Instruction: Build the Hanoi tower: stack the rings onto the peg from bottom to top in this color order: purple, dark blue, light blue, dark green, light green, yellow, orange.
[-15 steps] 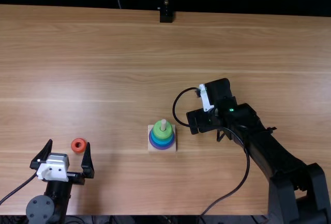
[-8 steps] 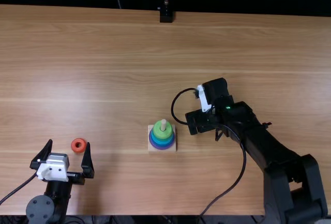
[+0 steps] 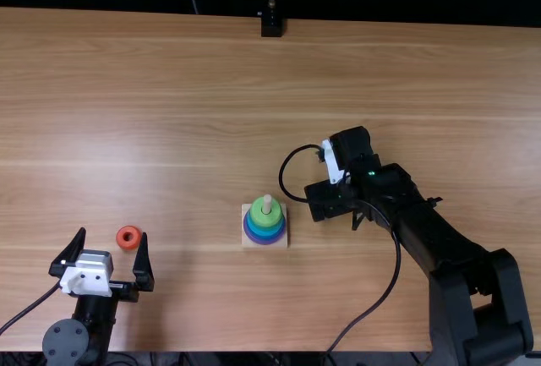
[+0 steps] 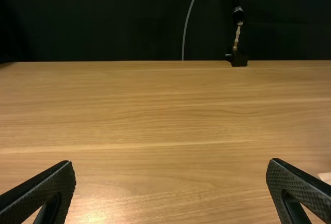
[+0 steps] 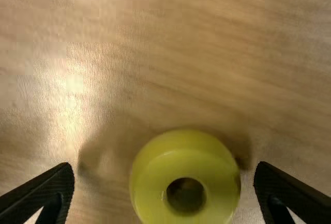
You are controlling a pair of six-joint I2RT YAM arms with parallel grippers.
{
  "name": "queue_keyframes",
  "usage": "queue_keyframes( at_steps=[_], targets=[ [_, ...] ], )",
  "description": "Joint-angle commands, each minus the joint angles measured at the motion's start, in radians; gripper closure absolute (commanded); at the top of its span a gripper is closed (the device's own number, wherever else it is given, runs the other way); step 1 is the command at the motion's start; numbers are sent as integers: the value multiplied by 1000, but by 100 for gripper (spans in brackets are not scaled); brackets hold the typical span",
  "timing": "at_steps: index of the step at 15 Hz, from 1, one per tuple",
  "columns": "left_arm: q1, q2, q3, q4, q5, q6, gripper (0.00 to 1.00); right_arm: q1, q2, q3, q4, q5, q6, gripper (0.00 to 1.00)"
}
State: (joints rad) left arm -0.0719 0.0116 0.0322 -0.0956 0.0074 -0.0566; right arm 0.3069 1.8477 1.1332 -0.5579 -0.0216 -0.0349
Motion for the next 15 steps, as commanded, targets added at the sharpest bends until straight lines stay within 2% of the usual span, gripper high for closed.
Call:
queue_keyframes(
  at_steps=[1,2,4,5,8,11,15],
  targets=[
    [7,-12,-32,-8,2,7,0,-5,22,30,-6,5,-24,40],
    [7,-12,-32,-8,2,7,0,-6,22,30,-5,7,-26,51],
    [7,-12,-32,-8,2,7,0,-20,22,30,3,5,-28,89],
    [7,-12,-32,-8,2,7,0,-25,22,30,6,5,-28,100],
    [7,-12,-32,-8,2,7,0,-28,18,31,8,7,-30,100],
    [7,-12,-32,-8,4,7,0,-26,7,103,-16,5,-30,100],
    [6,-12,-32,-8,2,7,0,-12,-114,287,-343,7,-33,100]
  ],
)
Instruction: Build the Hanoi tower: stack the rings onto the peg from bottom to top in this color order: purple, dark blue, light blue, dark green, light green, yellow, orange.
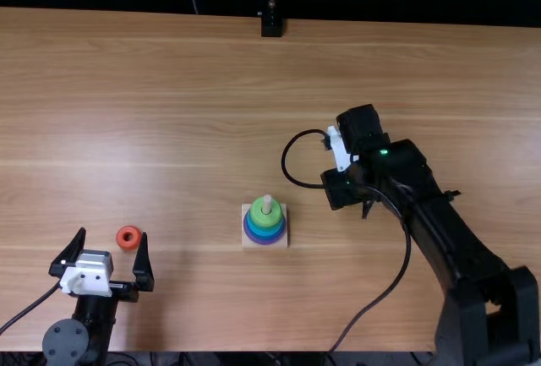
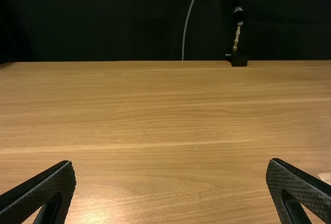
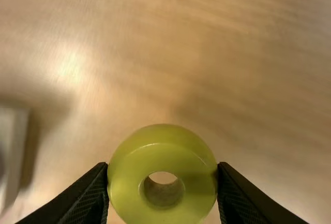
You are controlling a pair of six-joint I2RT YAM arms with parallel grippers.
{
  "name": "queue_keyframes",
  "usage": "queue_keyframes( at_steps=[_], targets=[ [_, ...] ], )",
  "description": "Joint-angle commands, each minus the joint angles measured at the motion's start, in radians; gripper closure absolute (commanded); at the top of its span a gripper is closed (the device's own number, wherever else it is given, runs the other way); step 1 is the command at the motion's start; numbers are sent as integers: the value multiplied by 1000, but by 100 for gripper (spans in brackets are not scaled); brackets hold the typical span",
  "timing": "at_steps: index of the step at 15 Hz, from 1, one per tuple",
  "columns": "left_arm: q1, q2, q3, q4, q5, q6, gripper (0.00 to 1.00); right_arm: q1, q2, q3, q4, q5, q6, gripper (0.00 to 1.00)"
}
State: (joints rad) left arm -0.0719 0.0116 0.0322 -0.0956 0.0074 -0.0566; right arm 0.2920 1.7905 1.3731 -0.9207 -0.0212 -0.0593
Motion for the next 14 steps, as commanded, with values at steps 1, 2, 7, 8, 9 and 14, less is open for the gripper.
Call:
queue_keyframes(
  at_steps=[1,2,7,8,9,14],
  targets=[
    [7,-12,-32,-8,2,7,0,7,-60,109,-56,5,-20,100],
    [7,-12,-32,-8,2,7,0,18,-60,169,-130,3,-31,100],
    [6,-12,-32,-8,4,7,0,104,-60,386,-334,1,-33,100],
    [7,-12,-32,-8,4,7,0,128,-60,420,-376,-1,-33,100],
    [7,-12,-32,-8,2,7,0,153,-60,451,-415,-5,-29,100],
    [7,-12,-32,-8,4,7,0,259,-72,515,-446,-6,-25,100]
  ],
)
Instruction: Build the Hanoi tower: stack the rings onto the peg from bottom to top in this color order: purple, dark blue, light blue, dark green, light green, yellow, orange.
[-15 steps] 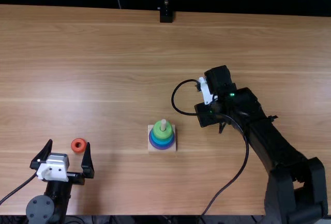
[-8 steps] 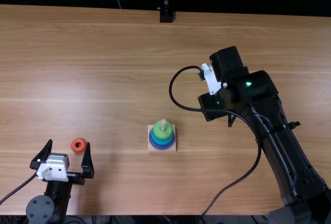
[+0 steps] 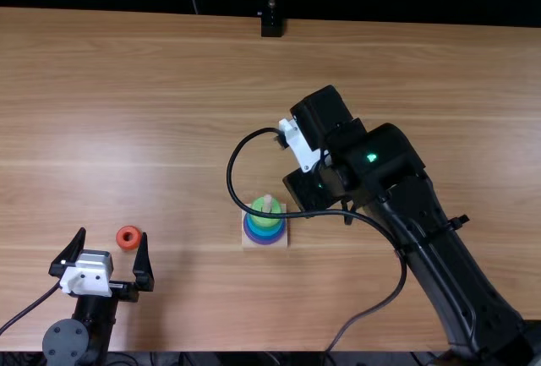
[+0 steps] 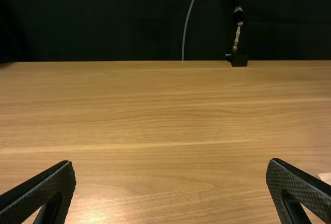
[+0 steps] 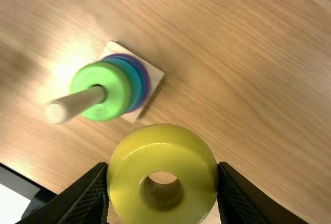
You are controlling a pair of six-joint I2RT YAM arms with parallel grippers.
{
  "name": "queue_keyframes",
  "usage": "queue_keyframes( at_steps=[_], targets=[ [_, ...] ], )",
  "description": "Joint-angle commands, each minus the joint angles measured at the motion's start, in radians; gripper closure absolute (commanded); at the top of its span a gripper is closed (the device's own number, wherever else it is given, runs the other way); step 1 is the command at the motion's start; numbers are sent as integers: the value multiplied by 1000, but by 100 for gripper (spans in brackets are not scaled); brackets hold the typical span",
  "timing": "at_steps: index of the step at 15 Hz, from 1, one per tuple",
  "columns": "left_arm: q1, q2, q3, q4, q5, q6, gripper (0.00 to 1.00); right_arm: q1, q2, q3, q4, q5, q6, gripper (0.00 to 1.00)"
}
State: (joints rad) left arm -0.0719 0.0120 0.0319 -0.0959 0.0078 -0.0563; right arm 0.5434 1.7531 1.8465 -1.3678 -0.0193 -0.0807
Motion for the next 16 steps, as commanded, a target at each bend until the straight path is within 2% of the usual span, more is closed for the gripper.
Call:
queue_keyframes(
  at_steps=[1,9,16],
  targets=[
    [7,-12,-32,-7,1,7,0,18,-35,53,1,-8,-4,100],
    [7,-12,-32,-7,1,7,0,115,-24,74,12,-12,3,100],
    [7,-12,-32,-7,3,7,0,132,13,74,28,-14,3,100]
  ],
)
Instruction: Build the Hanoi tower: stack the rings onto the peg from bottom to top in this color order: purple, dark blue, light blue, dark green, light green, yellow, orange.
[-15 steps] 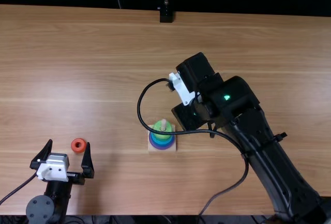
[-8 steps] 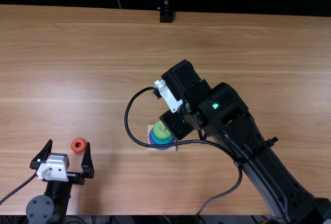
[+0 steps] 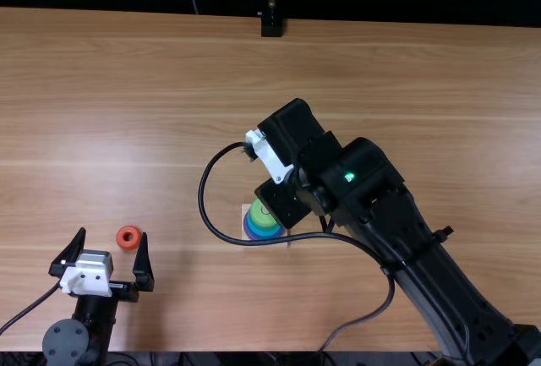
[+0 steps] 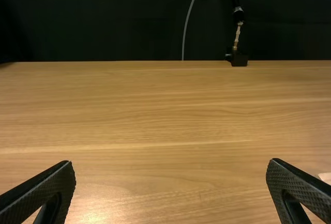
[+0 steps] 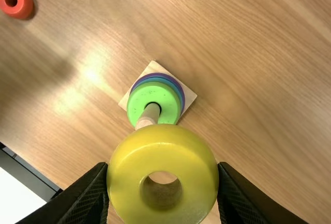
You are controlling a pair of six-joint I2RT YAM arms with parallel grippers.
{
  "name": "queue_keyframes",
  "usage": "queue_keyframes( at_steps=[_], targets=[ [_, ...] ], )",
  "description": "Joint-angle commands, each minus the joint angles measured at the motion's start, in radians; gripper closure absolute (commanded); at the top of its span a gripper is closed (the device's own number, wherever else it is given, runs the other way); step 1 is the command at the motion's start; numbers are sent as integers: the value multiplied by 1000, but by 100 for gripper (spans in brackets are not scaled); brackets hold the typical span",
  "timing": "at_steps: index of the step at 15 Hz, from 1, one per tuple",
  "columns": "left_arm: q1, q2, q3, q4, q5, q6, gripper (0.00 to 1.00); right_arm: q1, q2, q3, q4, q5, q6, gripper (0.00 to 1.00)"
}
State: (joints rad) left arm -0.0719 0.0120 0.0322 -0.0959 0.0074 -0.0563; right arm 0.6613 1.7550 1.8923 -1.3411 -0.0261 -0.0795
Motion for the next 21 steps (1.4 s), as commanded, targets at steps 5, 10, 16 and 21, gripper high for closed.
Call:
queue_keyframes(
  at_steps=[5,10,16,21],
  targets=[
    [7,-12,-32,-7,4,7,0,17,55,27,2,-7,4,100],
    [7,-12,-32,-7,2,7,0,27,80,27,2,-7,6,100],
    [7,-12,-32,-7,2,7,0,44,103,27,2,-7,6,100],
    [7,-12,-32,-7,4,7,0,46,118,24,2,-5,6,27]
  ],
)
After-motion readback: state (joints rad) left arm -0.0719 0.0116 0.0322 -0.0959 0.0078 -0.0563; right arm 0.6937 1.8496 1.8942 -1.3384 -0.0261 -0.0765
